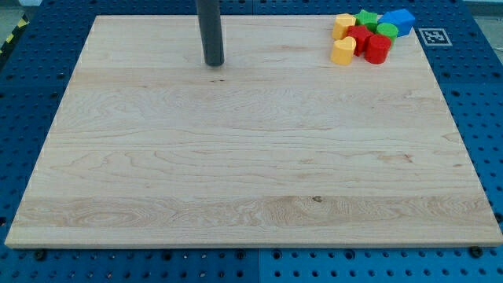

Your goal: Move your arm to the right side of the board

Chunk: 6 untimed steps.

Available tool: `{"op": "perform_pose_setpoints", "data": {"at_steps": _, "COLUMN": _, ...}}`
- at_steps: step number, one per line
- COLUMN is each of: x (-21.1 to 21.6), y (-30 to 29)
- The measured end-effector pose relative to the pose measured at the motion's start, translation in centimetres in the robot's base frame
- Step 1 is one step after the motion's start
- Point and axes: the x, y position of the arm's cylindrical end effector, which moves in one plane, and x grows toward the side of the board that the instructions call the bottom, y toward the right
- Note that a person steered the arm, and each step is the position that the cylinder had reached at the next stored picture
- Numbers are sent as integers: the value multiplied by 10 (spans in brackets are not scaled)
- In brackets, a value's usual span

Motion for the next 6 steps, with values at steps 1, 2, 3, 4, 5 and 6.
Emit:
{"op": "perform_pose_setpoints", "data": {"at_steps": 1, "x": -11, "y": 1}}
{"op": "perform_pose_setpoints", "data": {"at_steps": 2, "x": -11, "y": 1}}
{"op": "perform_pose_setpoints", "data": {"at_steps": 3, "x": 1, "y": 72}}
{"op": "perform_pose_setpoints", "data": {"at_steps": 4, "x": 28, "y": 142}}
{"op": "perform_pose_setpoints", "data": {"at_steps": 5, "x": 29, "y": 143}}
{"op": "perform_pose_setpoints", "data": {"at_steps": 6, "x": 41, "y": 186}}
